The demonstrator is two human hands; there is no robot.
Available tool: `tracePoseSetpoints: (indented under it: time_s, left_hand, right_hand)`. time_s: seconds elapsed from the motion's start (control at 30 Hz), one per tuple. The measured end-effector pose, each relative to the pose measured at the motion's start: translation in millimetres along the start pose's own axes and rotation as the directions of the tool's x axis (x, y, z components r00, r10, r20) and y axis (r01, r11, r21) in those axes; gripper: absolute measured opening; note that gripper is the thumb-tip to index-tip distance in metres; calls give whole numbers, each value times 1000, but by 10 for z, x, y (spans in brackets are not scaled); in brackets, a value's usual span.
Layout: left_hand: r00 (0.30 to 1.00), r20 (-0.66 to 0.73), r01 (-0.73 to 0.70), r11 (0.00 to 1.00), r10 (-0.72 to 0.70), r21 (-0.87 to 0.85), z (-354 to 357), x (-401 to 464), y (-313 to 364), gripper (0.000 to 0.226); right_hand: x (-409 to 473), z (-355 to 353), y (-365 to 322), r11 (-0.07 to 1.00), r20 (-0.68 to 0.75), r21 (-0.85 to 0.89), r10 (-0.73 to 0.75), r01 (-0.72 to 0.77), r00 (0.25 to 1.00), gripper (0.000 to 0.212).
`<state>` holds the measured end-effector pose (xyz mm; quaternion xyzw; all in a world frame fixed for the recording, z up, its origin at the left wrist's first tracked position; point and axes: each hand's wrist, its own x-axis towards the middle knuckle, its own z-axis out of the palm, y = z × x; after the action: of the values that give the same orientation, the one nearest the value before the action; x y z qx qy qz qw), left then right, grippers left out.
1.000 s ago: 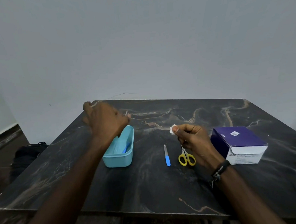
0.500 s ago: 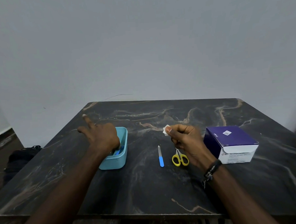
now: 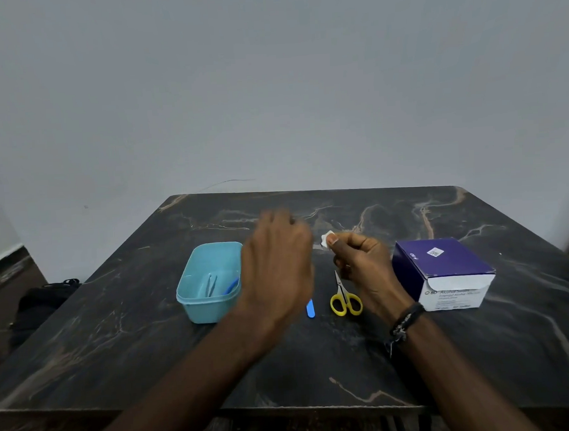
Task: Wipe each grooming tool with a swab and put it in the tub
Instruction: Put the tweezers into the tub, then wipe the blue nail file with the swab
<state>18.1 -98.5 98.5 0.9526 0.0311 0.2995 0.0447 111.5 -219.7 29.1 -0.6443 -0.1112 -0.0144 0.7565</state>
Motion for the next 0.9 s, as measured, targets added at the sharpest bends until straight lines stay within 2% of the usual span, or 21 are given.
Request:
tracePoseSetpoints:
  time_s: [0.1,0.17,0.23,0.4,0.5,0.63,0.7,0.8,0.9]
  left_hand:
    - [965,259,29,999,-34,24,135,-11,84,18]
    - [924,377,61,998,-59,8,284,20,56,8]
    - [874,475,122,992,-100,-16,407,40,21,16]
    - [787,608,127,992,-105,6,568,87,11,33]
    - [734,670,166,986,-112,-18,586,153,10,29]
    - [638,755,299,952,-152,-61,587,217,-15,16]
    - [630,759,333,940,-165,-72,580,234,-34,19]
    - [656,742,305,948,-140,-90,595,243,-57,21]
    - [763,638,245,961,-109,-129,680,244,-104,15]
  right_hand:
    - [34,-10,23,999,-45,33,6,-4,999,11]
    - [39,-20,24,999,-60,48,10,-7,998,11]
    - [44,-25,28,998,-65,55,9,-5,998,11]
    - [41,-11,24,999,-68,46,13,-10,998,13]
    - [28,-14,11,999,-71,47,11,-8,997,12]
    - [23,-16,-1,999,-67,42,17,-14,998,13]
    - [25,-10,3,999,-54,33,20,-18,998,14]
    - [30,-4,13,1000,-51,23,20,-18,999,15]
    - [36,-11,19,999,-61,28,22,-20,998,16]
